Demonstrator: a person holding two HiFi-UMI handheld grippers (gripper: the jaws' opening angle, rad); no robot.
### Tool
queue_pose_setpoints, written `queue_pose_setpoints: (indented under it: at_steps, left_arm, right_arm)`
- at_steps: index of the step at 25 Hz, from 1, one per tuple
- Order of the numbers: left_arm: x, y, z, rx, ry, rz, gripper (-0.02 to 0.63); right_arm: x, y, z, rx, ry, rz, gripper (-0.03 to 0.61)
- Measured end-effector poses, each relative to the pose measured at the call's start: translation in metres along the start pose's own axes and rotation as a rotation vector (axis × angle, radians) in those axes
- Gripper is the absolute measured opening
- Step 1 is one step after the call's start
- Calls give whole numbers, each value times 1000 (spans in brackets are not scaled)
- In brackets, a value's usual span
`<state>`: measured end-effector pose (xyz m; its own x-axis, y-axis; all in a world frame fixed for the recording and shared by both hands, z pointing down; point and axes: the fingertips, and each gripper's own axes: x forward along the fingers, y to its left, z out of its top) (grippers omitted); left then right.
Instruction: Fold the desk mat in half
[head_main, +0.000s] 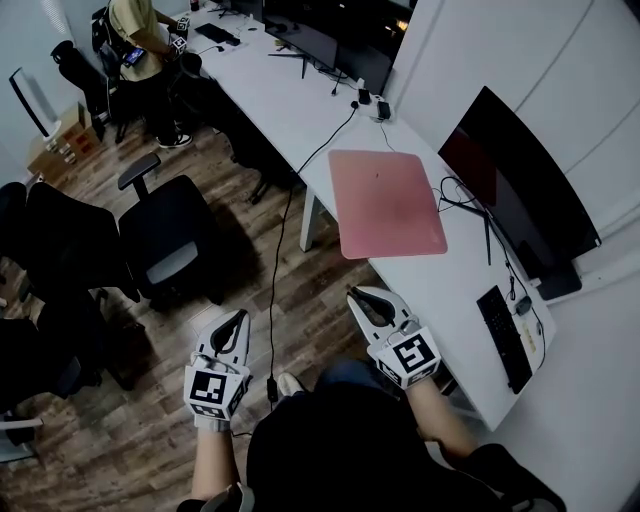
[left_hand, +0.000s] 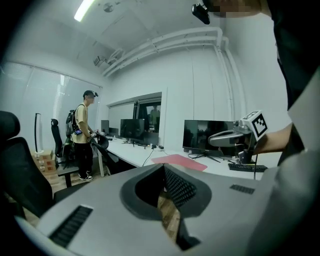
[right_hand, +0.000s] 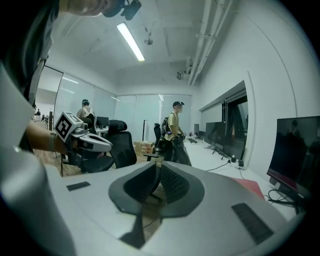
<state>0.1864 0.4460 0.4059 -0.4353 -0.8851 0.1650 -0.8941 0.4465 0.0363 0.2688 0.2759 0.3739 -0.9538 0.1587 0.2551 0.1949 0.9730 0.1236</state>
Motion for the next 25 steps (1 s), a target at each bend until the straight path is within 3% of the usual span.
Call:
queue_pose_setpoints:
  at_steps: [11, 25]
  left_arm:
    - [24, 45, -18, -13, 50, 1, 8]
    - [151, 110, -5, 16, 133, -46, 8]
  right_arm:
    - [48, -9, -21, -4, 67, 14, 41]
    - [144, -110, -29, 56, 104, 8, 40]
